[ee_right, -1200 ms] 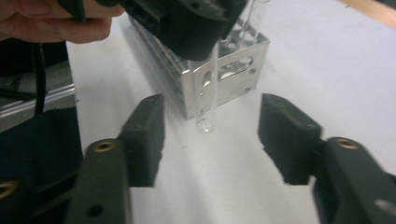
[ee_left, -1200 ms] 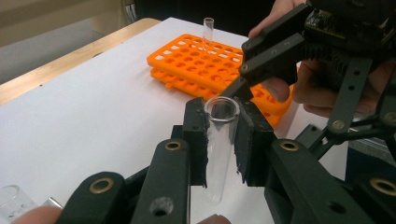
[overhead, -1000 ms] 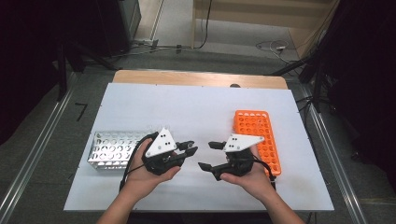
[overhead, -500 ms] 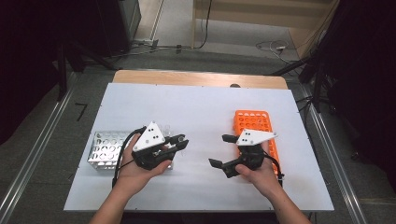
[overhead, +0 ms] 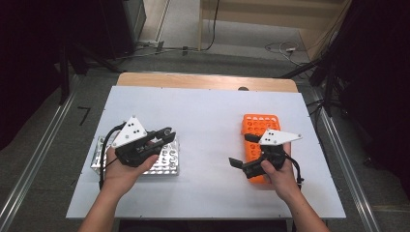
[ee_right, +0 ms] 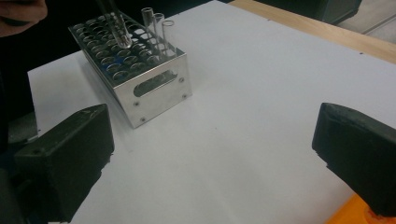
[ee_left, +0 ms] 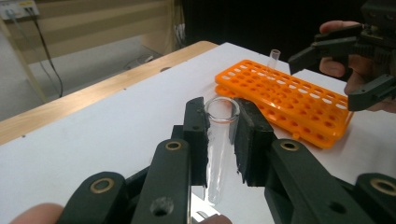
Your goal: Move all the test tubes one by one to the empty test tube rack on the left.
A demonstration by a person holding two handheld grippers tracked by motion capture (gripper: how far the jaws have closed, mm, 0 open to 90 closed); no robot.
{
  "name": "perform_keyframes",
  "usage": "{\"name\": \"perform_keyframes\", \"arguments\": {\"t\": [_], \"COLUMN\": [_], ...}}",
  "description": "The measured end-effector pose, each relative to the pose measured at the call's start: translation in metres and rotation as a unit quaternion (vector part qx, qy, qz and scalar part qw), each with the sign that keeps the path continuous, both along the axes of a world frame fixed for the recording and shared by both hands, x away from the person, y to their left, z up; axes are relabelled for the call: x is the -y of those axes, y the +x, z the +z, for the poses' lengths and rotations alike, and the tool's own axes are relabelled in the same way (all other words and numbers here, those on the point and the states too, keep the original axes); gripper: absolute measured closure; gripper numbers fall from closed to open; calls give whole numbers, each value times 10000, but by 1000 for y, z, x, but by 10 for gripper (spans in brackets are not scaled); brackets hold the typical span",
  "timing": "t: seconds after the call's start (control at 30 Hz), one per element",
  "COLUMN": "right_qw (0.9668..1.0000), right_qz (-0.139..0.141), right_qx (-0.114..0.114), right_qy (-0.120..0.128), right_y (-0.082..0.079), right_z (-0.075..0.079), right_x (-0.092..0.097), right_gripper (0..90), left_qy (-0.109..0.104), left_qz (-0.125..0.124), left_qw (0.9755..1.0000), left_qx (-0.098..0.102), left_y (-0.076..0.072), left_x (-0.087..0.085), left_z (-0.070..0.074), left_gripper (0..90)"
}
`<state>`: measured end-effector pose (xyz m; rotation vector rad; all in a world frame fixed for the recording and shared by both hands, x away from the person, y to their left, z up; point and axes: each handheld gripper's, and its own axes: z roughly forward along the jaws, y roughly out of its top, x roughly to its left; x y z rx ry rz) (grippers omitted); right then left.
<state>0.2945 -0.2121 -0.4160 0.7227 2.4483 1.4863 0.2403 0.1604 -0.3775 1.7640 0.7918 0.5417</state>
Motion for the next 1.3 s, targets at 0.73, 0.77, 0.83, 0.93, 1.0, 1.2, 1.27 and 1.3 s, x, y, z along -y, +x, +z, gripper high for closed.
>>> {"name": "perform_keyframes", "arguments": {"t": [0.73, 0.77, 0.83, 0.93, 1.0, 1.2, 1.27, 1.3], "right_qw": [9987, 9987, 9985, 9983, 9982, 9981, 9981, 9981], "right_qz": [-502, -507, -532, -581, -596, -616, -612, -616], "right_qx": [22, 18, 16, 15, 10, 8, 8, 13], "right_qy": [80, 81, 89, 74, 95, 87, 81, 76], "right_y": [11, 11, 12, 12, 12, 13, 13, 13], "right_z": [1, 1, 1, 1, 1, 1, 1, 1], "right_x": [26, 27, 29, 30, 31, 33, 32, 33], "right_gripper": [0, 0, 0, 0, 0, 0, 0, 0], "left_qy": [-4, 8, 54, 160, 169, 214, 212, 221], "left_qz": [847, 883, 958, 1093, 1153, 1206, 1204, 1202], "left_qw": [9964, 9961, 9954, 9939, 9932, 9924, 9924, 9924], "left_qx": [45, 45, 21, -13, -49, -123, -145, -151], "left_y": [10, 11, 13, 17, 20, 26, 27, 27], "left_x": [-50, -51, -52, -53, -54, -51, -51, -50], "left_z": [-5, -6, -9, -15, -19, -31, -34, -35], "left_gripper": [756, 756, 756, 756, 756, 756, 756, 756]}}
